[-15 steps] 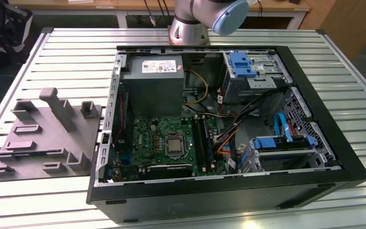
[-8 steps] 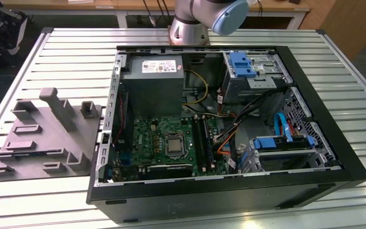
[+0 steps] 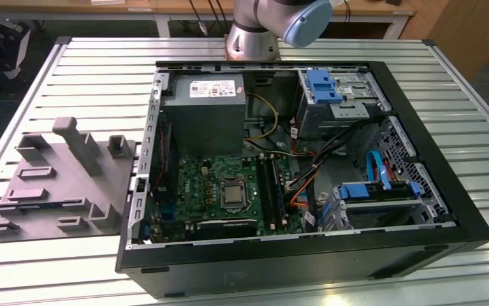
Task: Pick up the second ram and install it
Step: 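Reach for the second ram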
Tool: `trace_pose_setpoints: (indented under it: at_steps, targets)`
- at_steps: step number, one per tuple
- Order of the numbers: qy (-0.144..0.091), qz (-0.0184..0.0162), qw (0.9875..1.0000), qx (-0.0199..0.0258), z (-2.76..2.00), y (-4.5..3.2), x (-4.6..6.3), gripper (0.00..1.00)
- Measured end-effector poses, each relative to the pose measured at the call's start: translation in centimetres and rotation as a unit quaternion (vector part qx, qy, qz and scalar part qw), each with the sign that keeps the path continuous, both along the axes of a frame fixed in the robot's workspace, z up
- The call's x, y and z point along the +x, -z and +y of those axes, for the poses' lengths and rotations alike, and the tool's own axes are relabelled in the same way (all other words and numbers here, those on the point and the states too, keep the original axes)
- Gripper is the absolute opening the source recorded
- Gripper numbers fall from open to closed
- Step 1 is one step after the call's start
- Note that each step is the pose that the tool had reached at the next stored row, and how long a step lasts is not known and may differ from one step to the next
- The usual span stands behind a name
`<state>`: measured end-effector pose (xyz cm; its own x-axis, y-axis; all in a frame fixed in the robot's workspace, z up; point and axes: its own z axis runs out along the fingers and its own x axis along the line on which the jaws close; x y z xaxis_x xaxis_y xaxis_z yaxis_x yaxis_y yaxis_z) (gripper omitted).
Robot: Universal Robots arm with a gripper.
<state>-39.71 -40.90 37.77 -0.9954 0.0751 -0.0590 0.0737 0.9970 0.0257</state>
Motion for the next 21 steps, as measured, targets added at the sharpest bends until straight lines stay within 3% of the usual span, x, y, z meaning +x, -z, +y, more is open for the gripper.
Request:
trace_pose_setpoints:
  at_steps: [21]
  targets:
    - [0.0, 0.0, 1.0, -0.007, -2.07, 1.0, -1.7, 0.1]
